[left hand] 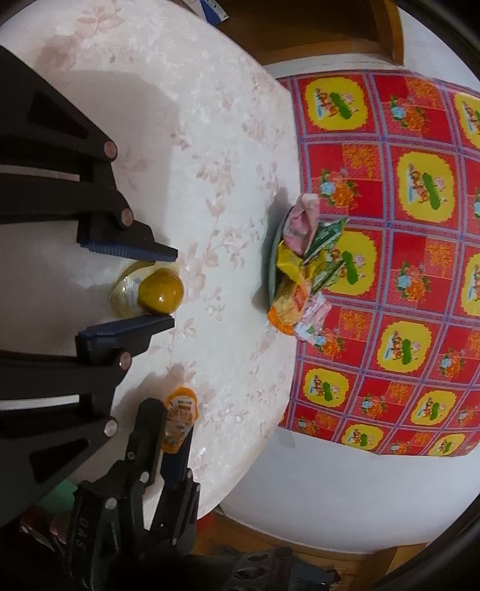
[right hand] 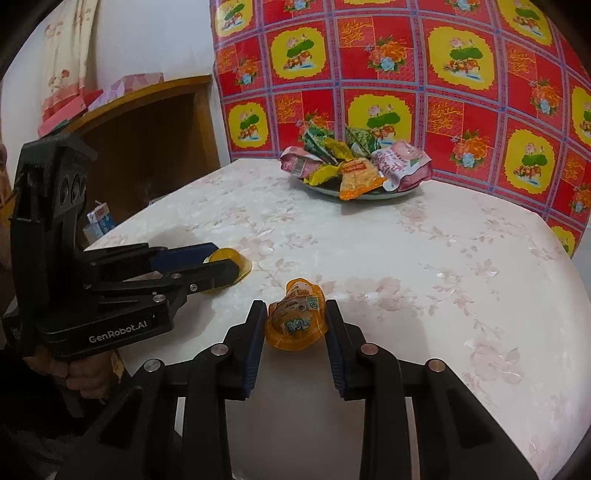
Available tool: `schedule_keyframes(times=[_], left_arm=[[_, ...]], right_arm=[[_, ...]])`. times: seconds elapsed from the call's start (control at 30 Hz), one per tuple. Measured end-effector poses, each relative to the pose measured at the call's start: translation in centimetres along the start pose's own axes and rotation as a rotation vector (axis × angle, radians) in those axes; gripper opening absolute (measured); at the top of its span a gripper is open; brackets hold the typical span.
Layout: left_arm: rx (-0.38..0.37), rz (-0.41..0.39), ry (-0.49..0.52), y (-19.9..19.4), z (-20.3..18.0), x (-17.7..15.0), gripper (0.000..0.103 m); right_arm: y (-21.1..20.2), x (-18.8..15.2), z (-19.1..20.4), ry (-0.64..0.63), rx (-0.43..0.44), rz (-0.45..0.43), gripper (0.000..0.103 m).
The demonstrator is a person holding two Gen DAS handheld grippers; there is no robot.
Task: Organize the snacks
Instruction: 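Carry the yellow ball candy and orange jelly cup over the plate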
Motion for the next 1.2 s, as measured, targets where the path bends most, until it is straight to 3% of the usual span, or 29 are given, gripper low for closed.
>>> schedule_keyframes(times=[0.5, 0.63, 0.83, 1.0, 1.2], left_arm=[[0.012, -0.061, 0.027, -2.6, -0.6, 2.3, 0.03], [0.008, -0.082, 0.057, -3.4, -1.4, 3.4, 0.03], [-0.066, 0.004, 0.06, -2.9, -2.8, 4.0, 0.03], [-0.027, -0.013, 0.139, -3.0, -3.4, 5.3, 0.03], [-0.018, -0.02, 0.143, -2.5, -3.2, 7.0, 0.03]], right_arm=[[-1.1, 2.1, -0.4, 0.007, -0.004, -0.066, 0.031], [-1.3, 2.7, -0.8, -0.005, -0.04, -0.073, 0.031], [-1.1, 3.8, -2.0, -0.027, -0.124, -0.079, 0.026], [-1.1, 4.6, -3.0, -0.029, -0.148, -0.083, 0.025], [-1.0, 6.2, -3.6, -0.064, -0.159, -0.097, 0.024]])
Point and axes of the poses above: each gripper's, at about its wrist camera, not at the fingertips, and y roughly the way its jaws point, z to its left, x to its top, the point moved 9 cm from there along y, roughly the way its jaws point, and after that the axes turned 14 degrees about -y, right-handed, at the moved point
